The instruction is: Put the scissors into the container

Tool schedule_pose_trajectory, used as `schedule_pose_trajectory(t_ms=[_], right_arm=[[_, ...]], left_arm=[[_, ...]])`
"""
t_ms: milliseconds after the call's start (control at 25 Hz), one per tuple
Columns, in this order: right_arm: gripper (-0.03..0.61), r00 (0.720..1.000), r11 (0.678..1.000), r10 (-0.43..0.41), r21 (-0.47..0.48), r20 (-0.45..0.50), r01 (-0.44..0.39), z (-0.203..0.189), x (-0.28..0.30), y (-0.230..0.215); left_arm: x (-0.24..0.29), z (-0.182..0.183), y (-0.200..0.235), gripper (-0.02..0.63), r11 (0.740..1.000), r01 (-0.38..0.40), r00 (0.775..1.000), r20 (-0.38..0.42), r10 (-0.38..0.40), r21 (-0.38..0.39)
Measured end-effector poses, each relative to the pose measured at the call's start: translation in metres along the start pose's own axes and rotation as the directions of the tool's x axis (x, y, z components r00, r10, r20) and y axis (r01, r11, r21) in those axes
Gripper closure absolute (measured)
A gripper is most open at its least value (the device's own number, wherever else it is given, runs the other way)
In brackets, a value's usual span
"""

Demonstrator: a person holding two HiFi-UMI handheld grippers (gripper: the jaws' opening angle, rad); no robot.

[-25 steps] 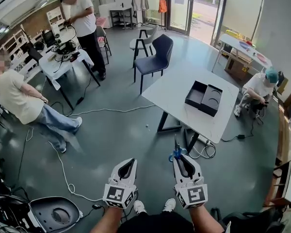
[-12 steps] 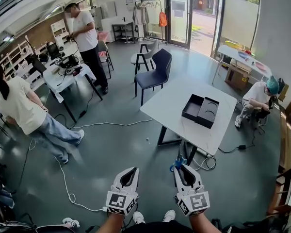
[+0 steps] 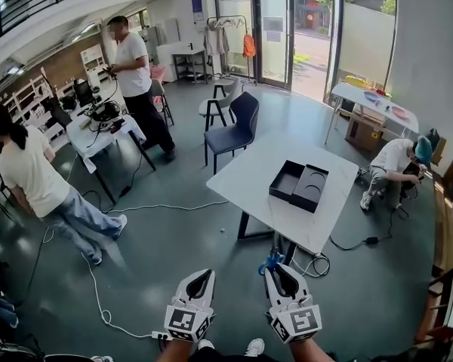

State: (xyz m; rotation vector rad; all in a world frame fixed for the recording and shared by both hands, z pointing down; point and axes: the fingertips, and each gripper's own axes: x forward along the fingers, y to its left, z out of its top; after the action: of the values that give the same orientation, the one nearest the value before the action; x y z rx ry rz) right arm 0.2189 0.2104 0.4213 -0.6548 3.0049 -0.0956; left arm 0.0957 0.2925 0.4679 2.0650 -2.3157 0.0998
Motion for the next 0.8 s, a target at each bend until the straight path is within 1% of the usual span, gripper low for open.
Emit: schedule_pose_trajectory(t_ms=[160, 320, 440, 800], right_arm=[[0.500, 1.000, 1.000, 0.011, -0.016, 0.009, -0.011, 0.006, 0.001, -0.005], [0.500, 1.000, 0.999, 0.004, -0.037, 0.011, -0.004, 0.008, 0.014, -0.010], [0.500, 1.000, 0.999, -0.007, -0.042, 0.014, 0.008, 0.008, 0.029, -0.011], [0.500, 0.999, 0.996, -0.044, -0.072, 0.018, 0.045, 0.013, 0.090, -0.008]], left_arm=[[0.009, 0.006, -0.011, 0.604, 1.000, 0.018, 1.000, 0.009, -0.018, 0.017], [0.023, 0.012, -0.001, 0.604, 1.000, 0.021, 0.999, 0.031, -0.021, 0.015], [0.033, 0.015, 0.012, 0.604, 0.999, 0.030, 0.999, 0.045, -0.031, 0.016], [0.059, 0.021, 0.069, 0.604, 0.998, 0.057, 0.997, 0.056, -0.058, 0.025]])
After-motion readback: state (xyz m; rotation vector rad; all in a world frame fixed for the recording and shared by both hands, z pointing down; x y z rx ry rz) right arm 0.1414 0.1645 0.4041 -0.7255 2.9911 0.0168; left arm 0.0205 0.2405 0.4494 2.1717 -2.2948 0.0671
